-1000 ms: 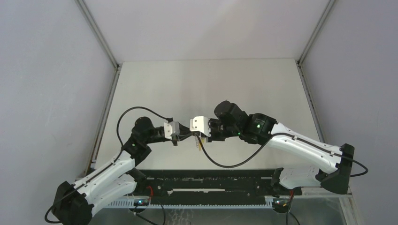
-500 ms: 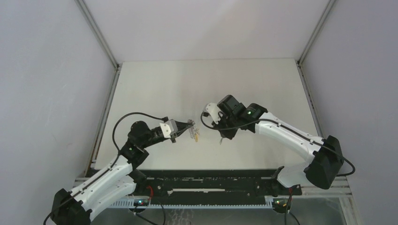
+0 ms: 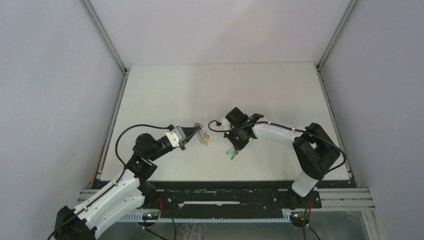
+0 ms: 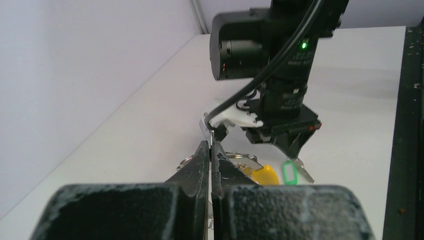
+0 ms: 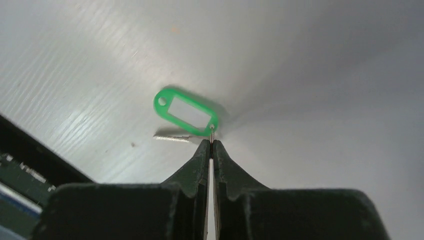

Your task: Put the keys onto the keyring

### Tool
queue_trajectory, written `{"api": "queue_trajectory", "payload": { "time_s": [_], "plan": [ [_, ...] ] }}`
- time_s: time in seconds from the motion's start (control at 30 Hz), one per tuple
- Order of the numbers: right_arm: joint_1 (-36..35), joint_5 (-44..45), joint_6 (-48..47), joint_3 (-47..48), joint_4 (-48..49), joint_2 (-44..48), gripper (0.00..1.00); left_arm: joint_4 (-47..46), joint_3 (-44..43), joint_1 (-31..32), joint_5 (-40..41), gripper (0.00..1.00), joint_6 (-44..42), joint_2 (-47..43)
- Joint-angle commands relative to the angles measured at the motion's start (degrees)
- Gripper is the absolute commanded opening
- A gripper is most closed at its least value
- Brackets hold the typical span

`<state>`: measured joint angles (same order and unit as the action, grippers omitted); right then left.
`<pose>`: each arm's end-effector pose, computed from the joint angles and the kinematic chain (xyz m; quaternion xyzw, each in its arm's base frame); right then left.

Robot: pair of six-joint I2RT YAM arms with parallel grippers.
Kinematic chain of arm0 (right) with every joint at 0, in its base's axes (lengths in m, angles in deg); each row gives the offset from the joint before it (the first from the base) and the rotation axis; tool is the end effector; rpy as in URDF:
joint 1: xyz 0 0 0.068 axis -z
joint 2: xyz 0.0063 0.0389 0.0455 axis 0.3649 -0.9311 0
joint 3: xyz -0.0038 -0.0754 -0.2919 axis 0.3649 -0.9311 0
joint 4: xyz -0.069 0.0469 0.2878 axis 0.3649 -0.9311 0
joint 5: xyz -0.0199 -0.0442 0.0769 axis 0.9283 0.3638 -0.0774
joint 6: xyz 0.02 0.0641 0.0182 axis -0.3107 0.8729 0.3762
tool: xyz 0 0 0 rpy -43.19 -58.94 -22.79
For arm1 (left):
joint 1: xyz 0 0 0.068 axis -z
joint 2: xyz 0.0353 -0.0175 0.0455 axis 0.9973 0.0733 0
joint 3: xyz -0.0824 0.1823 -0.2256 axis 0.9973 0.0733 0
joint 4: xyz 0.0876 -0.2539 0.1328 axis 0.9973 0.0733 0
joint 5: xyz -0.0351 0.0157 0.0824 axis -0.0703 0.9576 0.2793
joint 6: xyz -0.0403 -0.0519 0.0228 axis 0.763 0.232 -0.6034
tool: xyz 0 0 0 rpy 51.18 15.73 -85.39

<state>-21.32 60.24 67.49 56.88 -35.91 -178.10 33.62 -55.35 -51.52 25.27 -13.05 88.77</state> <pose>0.2544 0.2451 0.1740 -0.4073 0.8968 0.1136 0.1300 0.1550 -0.1354 0.2790 0.4156 0.5239 -0.2762 0.6903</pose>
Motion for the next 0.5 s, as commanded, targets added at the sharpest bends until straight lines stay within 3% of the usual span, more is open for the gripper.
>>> {"api": "queue_trajectory", "payload": {
  "time_s": [0.0,0.47],
  "plan": [
    [0.29,1.72,2.49,-0.61,14.56,-2.85,0.00,-4.42,1.46,0.17,1.67,0.00,-0.08,-1.11],
    [0.42,7.60,3.16,-1.63,26.33,-7.72,0.00,-5.20,1.86,0.18,1.54,0.00,0.25,-1.07]
  ]
}}
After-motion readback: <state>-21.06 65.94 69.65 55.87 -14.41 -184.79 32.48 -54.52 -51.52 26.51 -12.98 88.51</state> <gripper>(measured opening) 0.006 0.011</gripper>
